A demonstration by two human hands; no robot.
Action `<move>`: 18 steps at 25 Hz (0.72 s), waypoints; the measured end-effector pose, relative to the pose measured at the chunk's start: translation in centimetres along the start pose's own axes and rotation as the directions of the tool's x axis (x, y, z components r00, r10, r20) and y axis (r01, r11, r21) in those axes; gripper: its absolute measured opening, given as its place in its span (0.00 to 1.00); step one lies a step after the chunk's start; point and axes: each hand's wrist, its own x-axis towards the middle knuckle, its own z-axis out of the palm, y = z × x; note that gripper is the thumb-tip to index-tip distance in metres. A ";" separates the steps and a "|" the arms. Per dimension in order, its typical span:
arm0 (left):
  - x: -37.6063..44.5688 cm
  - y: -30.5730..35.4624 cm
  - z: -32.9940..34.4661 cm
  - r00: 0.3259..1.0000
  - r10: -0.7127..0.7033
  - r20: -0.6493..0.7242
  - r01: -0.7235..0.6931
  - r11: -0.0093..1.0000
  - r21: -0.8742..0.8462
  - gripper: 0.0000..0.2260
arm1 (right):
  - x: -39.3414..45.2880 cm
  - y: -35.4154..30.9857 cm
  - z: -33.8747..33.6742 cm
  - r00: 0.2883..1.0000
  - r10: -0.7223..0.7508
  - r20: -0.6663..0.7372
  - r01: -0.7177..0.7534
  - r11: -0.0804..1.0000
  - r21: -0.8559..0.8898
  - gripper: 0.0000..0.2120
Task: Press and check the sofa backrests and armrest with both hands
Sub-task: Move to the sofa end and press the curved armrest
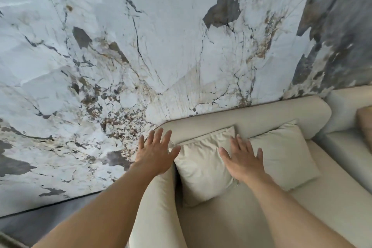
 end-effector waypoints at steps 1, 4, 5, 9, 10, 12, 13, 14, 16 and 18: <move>1.5 -1.1 0.0 0.999 0.034 0.004 -0.034 0.999 0.013 0.32 | 0.2 -1.2 0.7 0.999 0.033 -0.011 -0.033 0.999 0.018 0.34; 5.9 -4.2 -0.6 0.989 0.145 0.037 -0.146 0.989 0.022 0.32 | 0.9 -5.4 1.9 0.989 0.146 -0.028 -0.145 0.988 0.051 0.34; 6.8 -4.8 -0.8 0.982 0.181 0.053 -0.182 0.983 0.019 0.32 | 0.6 -6.5 2.0 0.983 0.182 -0.033 -0.181 0.982 0.049 0.34; 8.4 -4.6 -1.3 0.938 0.340 0.068 -0.340 0.940 -0.011 0.32 | -1.5 -8.2 1.4 0.946 0.321 -0.053 -0.318 0.946 0.066 0.34; 8.5 -4.3 -1.2 0.926 0.371 0.068 -0.371 0.929 -0.015 0.32 | -2.3 -8.1 1.1 0.936 0.346 -0.065 -0.342 0.937 0.073 0.34; 8.3 -3.6 -1.3 0.900 0.431 0.063 -0.430 0.902 -0.024 0.32 | -4.4 -7.7 0.6 0.908 0.408 -0.095 -0.400 0.912 0.091 0.34; 8.0 -3.4 -1.4 0.887 0.457 0.062 -0.456 0.889 -0.028 0.31 | -5.5 -7.6 0.3 0.895 0.433 -0.105 -0.424 0.901 0.096 0.34; 7.5 -3.4 -1.4 0.875 0.481 0.061 -0.480 0.877 -0.033 0.32 | -6.5 -7.6 0.2 0.885 0.453 -0.110 -0.443 0.891 0.100 0.34; 6.2 -3.8 -1.5 0.856 0.513 0.064 -0.512 0.858 -0.034 0.32 | -8.4 -8.0 0.3 0.868 0.480 -0.123 -0.468 0.876 0.115 0.34; 5.1 -4.8 -1.8 0.848 0.525 0.067 -0.524 0.851 -0.029 0.31 | -9.8 -8.6 0.5 0.860 0.493 -0.133 -0.480 0.869 0.116 0.34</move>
